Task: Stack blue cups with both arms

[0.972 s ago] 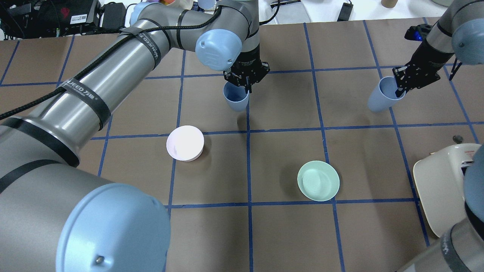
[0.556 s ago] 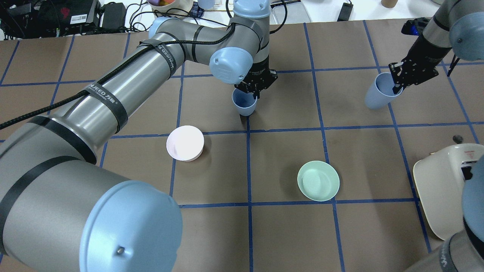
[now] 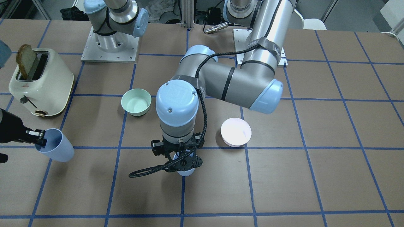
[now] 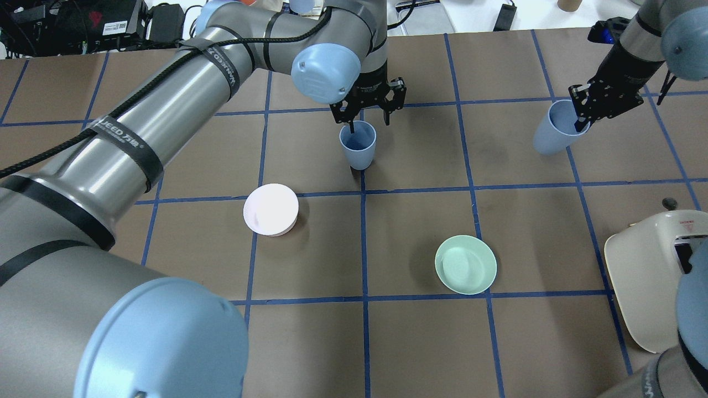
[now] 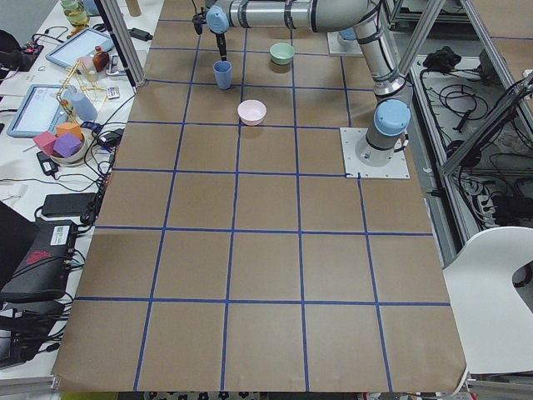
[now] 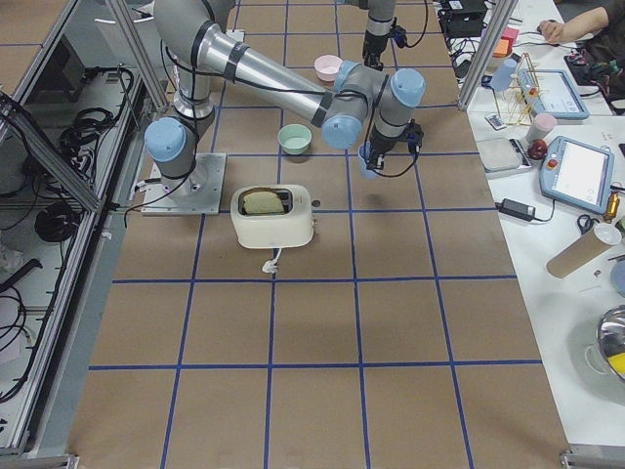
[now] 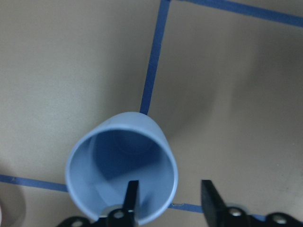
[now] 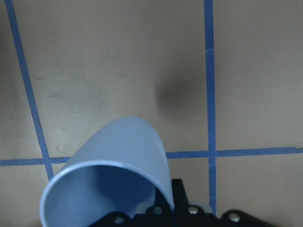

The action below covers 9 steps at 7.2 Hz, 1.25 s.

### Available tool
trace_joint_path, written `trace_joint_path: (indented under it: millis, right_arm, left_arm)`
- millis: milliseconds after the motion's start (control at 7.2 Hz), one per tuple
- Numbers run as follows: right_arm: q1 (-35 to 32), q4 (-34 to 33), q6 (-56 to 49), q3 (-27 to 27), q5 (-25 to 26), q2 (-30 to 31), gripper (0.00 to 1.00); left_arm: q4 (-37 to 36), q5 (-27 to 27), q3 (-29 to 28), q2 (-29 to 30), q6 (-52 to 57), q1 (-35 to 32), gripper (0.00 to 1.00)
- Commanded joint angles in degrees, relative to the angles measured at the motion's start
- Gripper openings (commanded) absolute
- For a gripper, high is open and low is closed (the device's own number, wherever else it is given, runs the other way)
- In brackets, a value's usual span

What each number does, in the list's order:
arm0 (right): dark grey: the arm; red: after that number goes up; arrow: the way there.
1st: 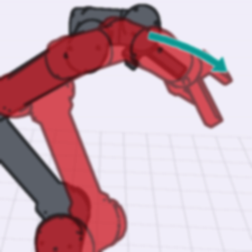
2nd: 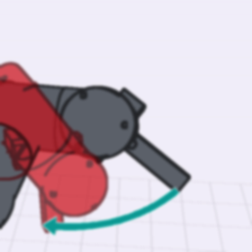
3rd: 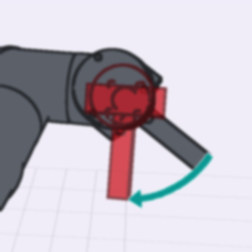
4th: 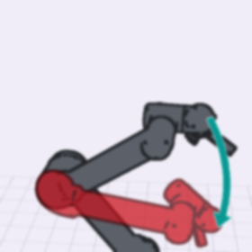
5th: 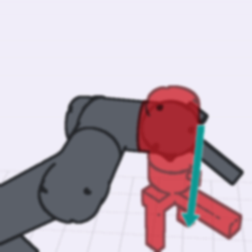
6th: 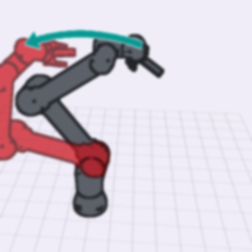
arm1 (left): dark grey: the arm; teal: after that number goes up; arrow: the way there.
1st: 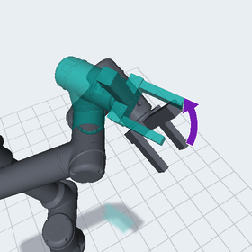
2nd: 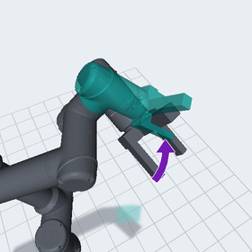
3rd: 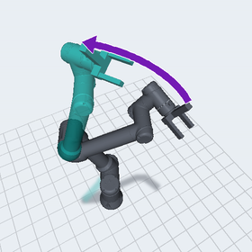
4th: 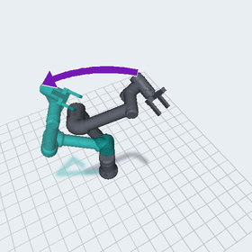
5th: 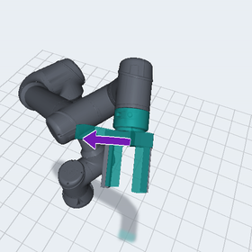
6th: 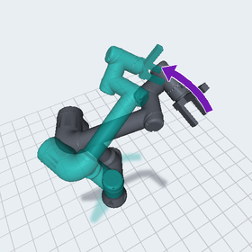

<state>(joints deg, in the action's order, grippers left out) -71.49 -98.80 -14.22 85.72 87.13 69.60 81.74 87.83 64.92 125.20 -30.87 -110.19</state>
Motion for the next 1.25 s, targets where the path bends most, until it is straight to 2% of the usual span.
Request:
trace_joint_path:
  millis: [0, 139, 417, 556, 694, 833, 1111]
  right_arm:
    - [-6.3, 8.3, 8.5, -8.1, 0.2, -0.1, 0.00]
    - [-10.2, 9.2, 13.1, -11.0, 0.1, -0.1, 0.00]
    - [-18.6, 9.0, 23.8, -15.0, -0.7, -2.7, 0.00]
    - [-22.6, 9.0, 26.6, -17.4, -2.0, -4.0, 0.00]
    - [-25.7, 7.6, 27.7, -19.2, -5.6, -6.5, 0.00]
    - [-28.0, 4.4, 30.3, -20.0, -5.2, -9.7, 0.00]
    - [-30.8, 2.3, 32.9, -19.9, -5.8, -11.5, 0.00]
  left_arm:
    - [15.1, 0.0, -6.5, -5.0, 8.9, 3.4, 1.00]
    - [17.4, 0.0, -8.1, -7.8, 12.6, 3.9, 1.00]
    - [17.2, 0.6, -8.1, -11.5, 13.6, 4.3, 1.00]
    - [17.1, 0.5, -7.5, -12.1, 13.6, 5.7, 1.00]
    - [17.1, 0.4, -7.3, -12.8, 14.6, 7.3, 1.00]
    - [17.7, 0.8, -7.2, -14.2, 20.5, 8.8, 1.00]
    - [17.8, 0.9, -7.1, -14.9, 21.9, 11.0, 1.00]
